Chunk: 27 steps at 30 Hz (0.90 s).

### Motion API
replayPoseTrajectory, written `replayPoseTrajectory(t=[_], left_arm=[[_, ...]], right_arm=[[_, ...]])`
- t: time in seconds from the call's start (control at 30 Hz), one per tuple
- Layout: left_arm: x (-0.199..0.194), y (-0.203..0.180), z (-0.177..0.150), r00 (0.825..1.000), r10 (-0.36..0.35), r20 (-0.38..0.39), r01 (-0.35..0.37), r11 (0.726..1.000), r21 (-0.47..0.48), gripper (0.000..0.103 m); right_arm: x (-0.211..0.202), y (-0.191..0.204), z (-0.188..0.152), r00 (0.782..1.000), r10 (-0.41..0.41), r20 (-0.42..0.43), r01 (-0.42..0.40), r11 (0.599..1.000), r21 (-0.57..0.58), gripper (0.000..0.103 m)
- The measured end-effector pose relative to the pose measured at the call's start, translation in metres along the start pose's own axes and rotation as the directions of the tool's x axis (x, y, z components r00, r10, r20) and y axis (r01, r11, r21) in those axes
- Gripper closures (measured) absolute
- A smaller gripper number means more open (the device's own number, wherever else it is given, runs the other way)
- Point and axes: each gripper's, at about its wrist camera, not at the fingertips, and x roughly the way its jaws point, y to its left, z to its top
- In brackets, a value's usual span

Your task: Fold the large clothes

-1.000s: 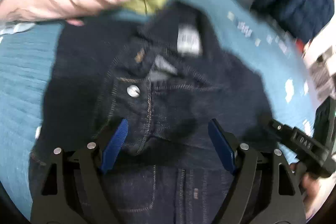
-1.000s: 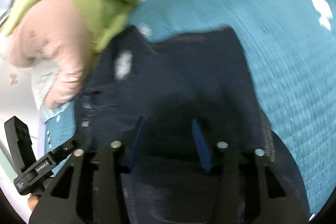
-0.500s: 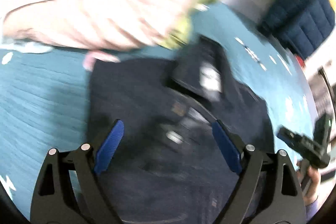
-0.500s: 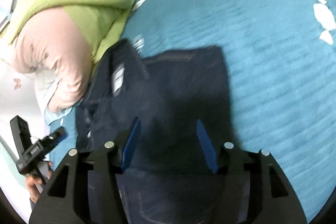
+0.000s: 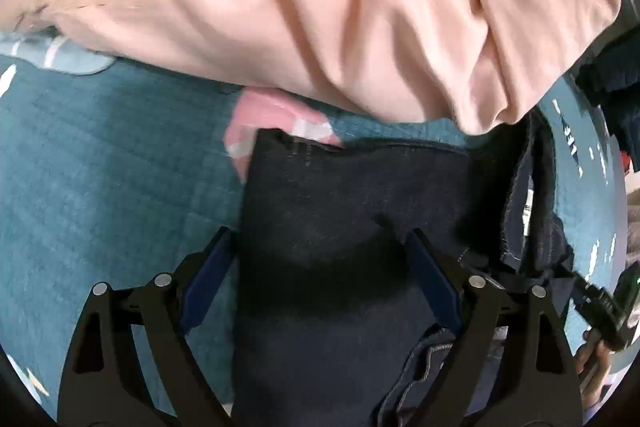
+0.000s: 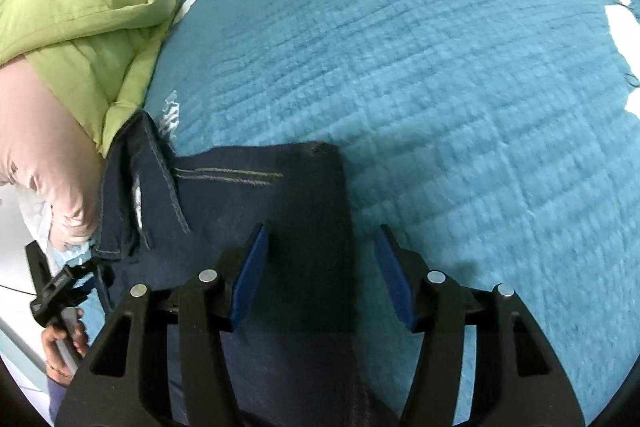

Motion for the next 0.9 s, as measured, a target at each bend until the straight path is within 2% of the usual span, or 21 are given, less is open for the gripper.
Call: replayPoseTrajectory(t=[0.13, 0.2, 0.23, 0.27, 0.3, 0.33, 0.37, 0.4, 0.47, 0.53, 0.67, 0.83, 0.9], left_arm=[[0.009, -0.011, 0.003, 0.999, 0.04, 0.003, -0.04, 0.998, 0.053, 0.015], [0.009, -0.014, 0.004, 0.999, 0.053, 0.012, -0.054, 0.997, 0.061, 0.015], [0.01, -0.015, 0.005, 0.998, 0.061, 0.013, -0.062, 0.996, 0.062, 0.018], [0.009, -0.016, 0.005, 0.997, 0.071, 0.019, -0.072, 0.995, 0.063, 0.025], [0.009, -0.018, 0.005, 0.997, 0.077, 0.024, -0.079, 0.995, 0.069, 0.029], [0.009, -0.02, 0.004, 0.996, 0.088, 0.028, -0.09, 0.993, 0.081, 0.043], [0.006, -0.021, 0.004, 0.995, 0.094, 0.034, -0.097, 0.991, 0.09, 0.055], [0.003, -0.021, 0.003, 0.995, 0.097, 0.036, -0.1, 0.99, 0.1, 0.06], [-0.001, -0.02, 0.004, 0.994, 0.107, 0.037, -0.111, 0.988, 0.112, 0.08], [-0.009, -0.022, 0.003, 0.993, 0.105, 0.047, -0.11, 0.986, 0.125, 0.089], [-0.031, -0.027, -0.001, 0.993, 0.08, 0.092, -0.093, 0.984, 0.152, 0.093], [-0.067, -0.036, -0.01, 0.987, 0.002, 0.159, -0.03, 0.984, 0.173, 0.093], [-0.089, -0.039, -0.023, 0.979, -0.055, 0.196, 0.017, 0.982, 0.187, 0.094]], right_arm=[[0.012, 0.009, 0.008, 1.0, 0.008, -0.002, -0.008, 1.0, -0.029, 0.05], [0.016, 0.01, 0.008, 1.0, -0.015, -0.006, 0.015, 0.999, -0.043, 0.054], [0.015, 0.008, 0.008, 1.0, -0.025, 0.001, 0.025, 0.999, -0.042, 0.062], [0.015, 0.006, 0.008, 1.0, -0.029, 0.009, 0.03, 0.999, -0.038, 0.075], [0.012, 0.001, 0.007, 1.0, -0.009, 0.021, 0.009, 1.0, -0.025, 0.082], [0.009, -0.002, 0.007, 0.999, 0.012, 0.031, -0.011, 1.0, -0.025, 0.091], [0.006, -0.003, 0.005, 0.999, 0.016, 0.042, -0.014, 0.999, -0.041, 0.094], [0.003, 0.001, 0.003, 0.998, 0.006, 0.056, -0.001, 0.997, -0.081, 0.094], [-0.005, 0.007, -0.001, 0.996, -0.007, 0.085, 0.017, 0.993, -0.117, 0.095], [-0.014, 0.011, -0.002, 0.994, 0.017, 0.113, -0.003, 0.993, -0.119, 0.096], [-0.034, 0.014, -0.006, 0.986, 0.077, 0.15, -0.06, 0.991, -0.117, 0.096], [-0.066, 0.025, -0.019, 0.966, 0.168, 0.194, -0.142, 0.98, -0.142, 0.097], [-0.085, 0.038, -0.03, 0.958, 0.192, 0.214, -0.156, 0.972, -0.174, 0.097]])
